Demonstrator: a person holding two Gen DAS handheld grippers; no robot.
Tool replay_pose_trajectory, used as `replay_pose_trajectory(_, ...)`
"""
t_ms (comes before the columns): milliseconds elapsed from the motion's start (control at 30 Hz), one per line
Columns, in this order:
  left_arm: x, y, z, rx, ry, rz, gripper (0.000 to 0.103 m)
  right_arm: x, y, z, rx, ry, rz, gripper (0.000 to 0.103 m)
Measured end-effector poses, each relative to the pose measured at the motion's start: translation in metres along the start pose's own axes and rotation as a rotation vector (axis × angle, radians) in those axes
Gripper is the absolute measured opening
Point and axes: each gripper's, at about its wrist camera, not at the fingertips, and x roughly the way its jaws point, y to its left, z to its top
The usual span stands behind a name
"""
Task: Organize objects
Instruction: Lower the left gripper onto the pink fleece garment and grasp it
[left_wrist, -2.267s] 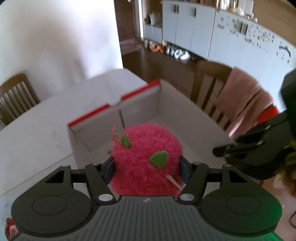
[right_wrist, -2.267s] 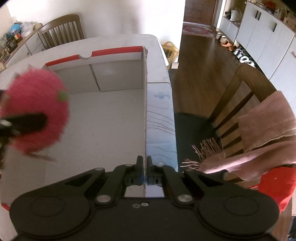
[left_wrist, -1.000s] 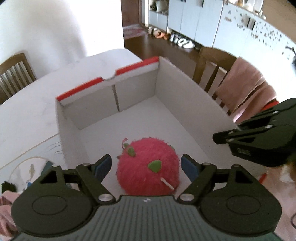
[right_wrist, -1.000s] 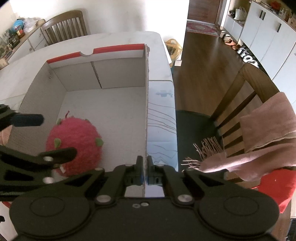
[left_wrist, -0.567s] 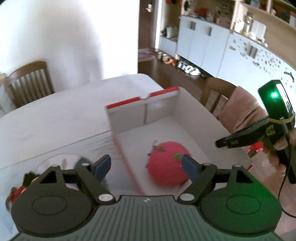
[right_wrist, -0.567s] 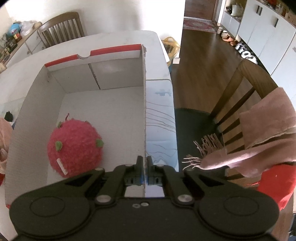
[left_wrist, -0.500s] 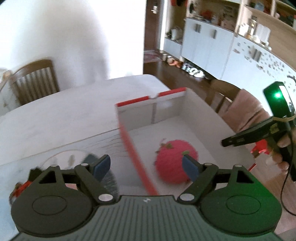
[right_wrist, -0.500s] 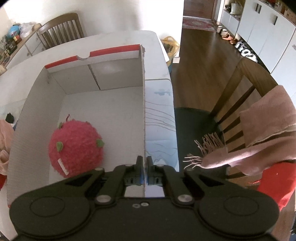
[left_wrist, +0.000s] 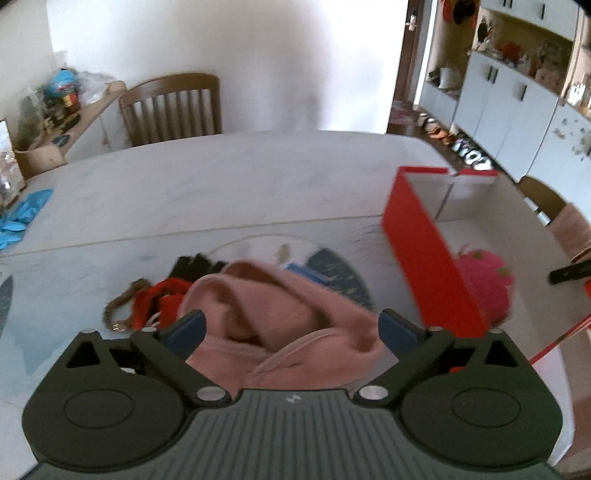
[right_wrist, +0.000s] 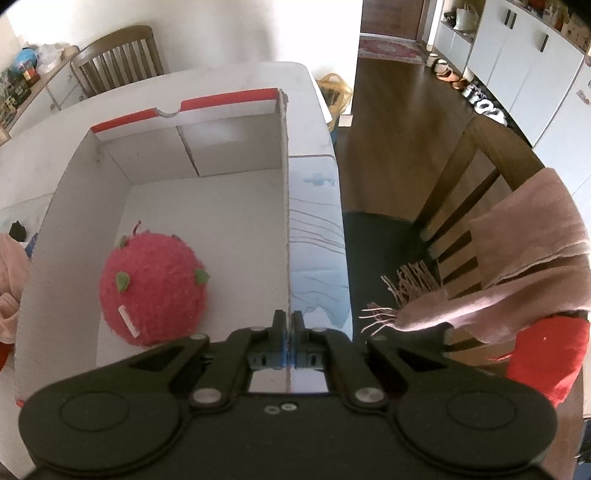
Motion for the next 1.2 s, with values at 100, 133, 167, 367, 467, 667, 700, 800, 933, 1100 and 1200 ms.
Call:
replay_pose_trajectory(100,0.006,0.011,-0.007,-0.001,0.007,0.020,0.102,0.000,-0.001,0.001,0.009,0.002,0.000,0.001)
replay_pose_trajectory(133,0.009,0.016,-0.009,-0.002,0.008,0.030,0.103,0.000,-0.001,0.000,0.012,0.002,0.000,0.001)
replay_pose_trajectory(167,0.013,0.021,-0.009,-0.005,0.013,0.039,0.103,0.000,-0.001,0.000,0.013,0.001,-0.001,0.001)
replay_pose_trajectory(367,0.043,0.047,-0.011,-0.018,0.049,0.097,0.103,0.000,-0.001,0.000,0.032,0.000,-0.007,0.001)
replay_pose_trajectory(467,0.058,0.048,-0.012,0.020,0.074,0.132,0.103,0.000,0.000,0.000,0.038,0.000,-0.010,0.001)
replay_pose_trajectory(667,0.077,0.045,-0.012,0.072,0.101,0.154,0.083,0.000,0.001,0.000,0.042,-0.001,-0.018,0.002)
replay_pose_trajectory(700,0.079,0.046,-0.011,0.069,0.104,0.157,0.076,0.000,0.002,0.000,0.041,-0.002,-0.018,0.002)
replay_pose_trajectory(800,0.084,0.047,-0.011,0.067,0.116,0.155,0.053,0.000,0.002,0.000,0.041,-0.001,-0.020,0.002)
replay_pose_trajectory(933,0.081,0.042,-0.011,0.095,0.127,0.127,0.027,0.000,0.002,0.000,0.041,-0.001,-0.021,0.002)
replay_pose_trajectory(1100,0.066,0.036,-0.007,0.122,0.122,0.082,0.014,0.001,0.002,0.000,0.040,0.000,-0.022,0.002)
replay_pose_trajectory(1200,0.050,0.036,0.000,0.107,0.104,0.035,0.013,0.001,0.002,0.000,0.042,-0.001,-0.021,0.002)
